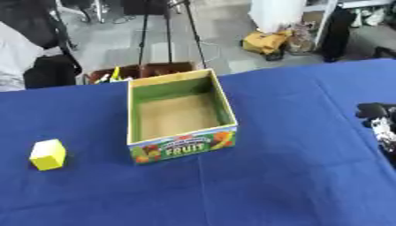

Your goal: Pick up objects on the table and place them in the box.

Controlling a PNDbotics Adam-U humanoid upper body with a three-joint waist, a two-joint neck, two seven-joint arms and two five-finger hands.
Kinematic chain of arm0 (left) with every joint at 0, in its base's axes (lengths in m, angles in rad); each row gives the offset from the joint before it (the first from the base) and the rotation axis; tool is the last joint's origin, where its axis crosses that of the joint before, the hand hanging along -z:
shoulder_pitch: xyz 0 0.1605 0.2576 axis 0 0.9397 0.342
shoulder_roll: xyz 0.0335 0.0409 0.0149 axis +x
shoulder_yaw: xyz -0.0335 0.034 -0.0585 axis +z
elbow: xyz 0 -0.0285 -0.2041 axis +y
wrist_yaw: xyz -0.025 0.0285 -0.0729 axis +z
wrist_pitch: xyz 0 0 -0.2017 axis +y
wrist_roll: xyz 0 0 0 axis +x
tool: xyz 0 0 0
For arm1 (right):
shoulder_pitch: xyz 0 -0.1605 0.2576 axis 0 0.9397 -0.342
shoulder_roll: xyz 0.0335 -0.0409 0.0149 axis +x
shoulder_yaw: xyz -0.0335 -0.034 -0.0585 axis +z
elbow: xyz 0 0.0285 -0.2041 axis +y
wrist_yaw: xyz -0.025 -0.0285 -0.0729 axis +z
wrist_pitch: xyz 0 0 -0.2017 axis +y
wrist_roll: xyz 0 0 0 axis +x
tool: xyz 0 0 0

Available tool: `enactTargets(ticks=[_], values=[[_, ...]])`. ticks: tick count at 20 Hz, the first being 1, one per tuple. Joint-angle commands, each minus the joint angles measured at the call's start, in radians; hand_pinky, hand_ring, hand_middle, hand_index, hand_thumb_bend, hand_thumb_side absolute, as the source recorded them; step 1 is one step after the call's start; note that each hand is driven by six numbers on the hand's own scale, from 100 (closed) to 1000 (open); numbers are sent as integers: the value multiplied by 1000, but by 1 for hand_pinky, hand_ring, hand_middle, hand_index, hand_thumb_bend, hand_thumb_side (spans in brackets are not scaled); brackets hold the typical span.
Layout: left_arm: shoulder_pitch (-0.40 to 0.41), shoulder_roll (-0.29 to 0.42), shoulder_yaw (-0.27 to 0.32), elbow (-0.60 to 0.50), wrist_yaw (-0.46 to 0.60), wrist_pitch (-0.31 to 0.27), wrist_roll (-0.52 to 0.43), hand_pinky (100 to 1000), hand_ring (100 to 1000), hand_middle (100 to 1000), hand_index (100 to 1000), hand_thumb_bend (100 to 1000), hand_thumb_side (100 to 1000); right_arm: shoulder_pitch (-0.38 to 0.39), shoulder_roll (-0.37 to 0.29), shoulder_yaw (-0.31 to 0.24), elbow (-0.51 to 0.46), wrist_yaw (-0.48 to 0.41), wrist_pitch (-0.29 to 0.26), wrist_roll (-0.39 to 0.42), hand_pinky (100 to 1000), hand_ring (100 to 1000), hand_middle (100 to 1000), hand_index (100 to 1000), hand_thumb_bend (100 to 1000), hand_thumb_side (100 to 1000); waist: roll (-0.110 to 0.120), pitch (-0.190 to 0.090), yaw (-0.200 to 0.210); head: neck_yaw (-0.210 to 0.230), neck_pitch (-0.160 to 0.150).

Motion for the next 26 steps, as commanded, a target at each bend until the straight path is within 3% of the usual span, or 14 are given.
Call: enactTargets(ticks=[1,7,14,26], values=[[-13,30,7,-25,-72,9,-16,437,524,497,672,100,887,-4,-10,-2,-15,5,-1,2,734,880,609,737,100,839,-3,-15,2,8,16],[-17,35,10,-31,-147,21,-54,443,534,511,686,100,894,-5,-11,-6,-15,7,-1,1,735,882,611,741,100,843,-1,-13,5,45,61],[-22,61,19,-33,-207,33,-70,470,573,558,739,102,897,-10,-15,-11,-15,6,-1,-7,736,883,613,745,100,844,6,-9,9,61,73],[-73,229,-13,-29,-361,25,-213,551,680,679,852,278,914,-11,-21,-11,-15,12,-19,-10,738,883,614,745,100,846,14,3,4,88,92]])
